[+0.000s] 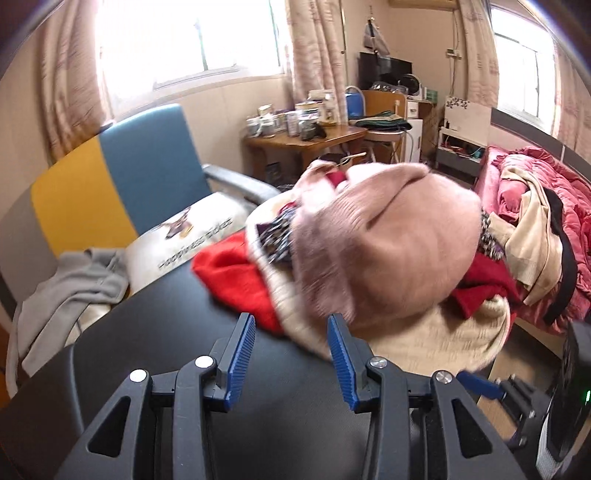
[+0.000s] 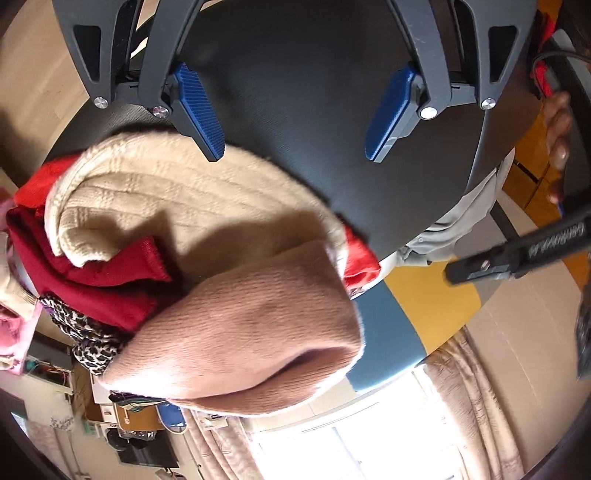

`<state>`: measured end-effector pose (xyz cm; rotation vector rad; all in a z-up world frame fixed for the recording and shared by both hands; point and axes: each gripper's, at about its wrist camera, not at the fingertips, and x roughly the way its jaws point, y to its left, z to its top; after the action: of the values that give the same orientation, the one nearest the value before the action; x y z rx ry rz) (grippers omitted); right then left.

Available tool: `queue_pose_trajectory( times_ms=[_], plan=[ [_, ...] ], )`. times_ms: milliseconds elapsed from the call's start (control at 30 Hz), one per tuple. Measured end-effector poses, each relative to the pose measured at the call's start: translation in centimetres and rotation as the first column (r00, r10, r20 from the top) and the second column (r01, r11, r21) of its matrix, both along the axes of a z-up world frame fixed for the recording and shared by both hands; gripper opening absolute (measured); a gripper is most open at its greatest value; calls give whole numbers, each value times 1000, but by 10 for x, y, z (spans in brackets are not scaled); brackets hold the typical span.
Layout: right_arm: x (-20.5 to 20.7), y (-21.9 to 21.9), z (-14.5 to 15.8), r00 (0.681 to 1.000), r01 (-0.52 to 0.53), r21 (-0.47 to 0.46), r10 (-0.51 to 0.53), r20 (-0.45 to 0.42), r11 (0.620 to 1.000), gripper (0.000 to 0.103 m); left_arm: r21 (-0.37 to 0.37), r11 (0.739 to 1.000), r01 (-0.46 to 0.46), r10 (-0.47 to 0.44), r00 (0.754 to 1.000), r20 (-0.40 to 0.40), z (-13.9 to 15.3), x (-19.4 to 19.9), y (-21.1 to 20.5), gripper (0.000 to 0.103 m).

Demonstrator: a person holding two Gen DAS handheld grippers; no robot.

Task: Fold clothes
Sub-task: 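Grasp the pink knit sweater on the pile with the right gripper and lift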

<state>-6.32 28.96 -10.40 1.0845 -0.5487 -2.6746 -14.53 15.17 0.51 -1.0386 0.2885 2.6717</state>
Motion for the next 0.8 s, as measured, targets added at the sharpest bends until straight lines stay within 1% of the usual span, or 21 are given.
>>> queue_pose_trajectory(
  times_ms=[67, 167, 200, 233, 333, 400, 467, 500, 567, 600, 633, 667, 700, 733, 767, 800],
  plan=[
    [-2, 4, 0, 1000, 13, -9, -13, -4, 1000, 81, 19, 1000, 15, -15, 1000, 20, -2, -16, 10, 42],
    [-13, 4, 3, 999, 45, -16, -45, -9, 999, 81, 51, 999, -2, -4, 994, 112, -15, -54, 22, 42],
    [-16, 8, 6, 998, 59, -11, -59, -18, 998, 81, 75, 997, -15, 3, 988, 155, -21, -68, 24, 42],
    [-17, 16, 12, 996, 76, -26, -77, -39, 997, 81, 91, 995, -27, 10, 984, 180, -26, -76, 24, 42],
    [-20, 40, 30, 985, 128, -78, -135, -103, 989, 83, 142, 989, -46, 11, 971, 238, -39, -92, 22, 42],
    [-27, 59, 41, 974, 152, -156, -174, -143, 976, 92, 167, 984, -60, 13, 962, 273, -46, -98, 20, 42],
    [-40, 80, 46, 960, 190, -226, -229, -160, 955, 96, 190, 979, -73, 13, 954, 301, -53, -105, 19, 42],
    [-47, 91, 48, 952, 208, -261, -256, -166, 943, 96, 203, 976, -79, 11, 949, 315, -56, -109, 18, 42],
    [-62, 108, 47, 938, 254, -288, -308, -159, 923, 96, 234, 968, -93, 6, 937, 349, -61, -116, 19, 42],
    [-73, 118, 44, 931, 287, -298, -338, -137, 910, 95, 249, 963, -100, 2, 931, 366, -64, -120, 19, 35],
    [-81, 123, 40, 930, 294, -316, -347, -123, 902, 95, 270, 958, -95, -12, 929, 370, -66, -122, 20, 10],
    [-91, 124, 35, 933, 302, -322, -348, -94, 897, 84, 291, 952, -92, -25, 927, 375, -67, -123, 20, 7],
    [-100, 126, 30, 936, 310, -327, -347, -62, 893, 55, 311, 946, -90, -37, 924, 380, -68, -123, 20, 6],
    [-110, 127, 24, 937, 318, -331, -347, -30, 888, 32, 344, 934, -95, -45, 925, 378, -66, -123, 17, 5],
    [-113, 128, 22, 942, 300, -367, -333, -30, 880, 13, 389, 915, -104, -51, 929, 368, -61, -121, 9, 4],
    [-116, 129, 20, 947, 277, -407, -318, -34, 870, 12, 435, 893, -113, -56, 933, 355, -55, -118, 0, 4]
  ],
)
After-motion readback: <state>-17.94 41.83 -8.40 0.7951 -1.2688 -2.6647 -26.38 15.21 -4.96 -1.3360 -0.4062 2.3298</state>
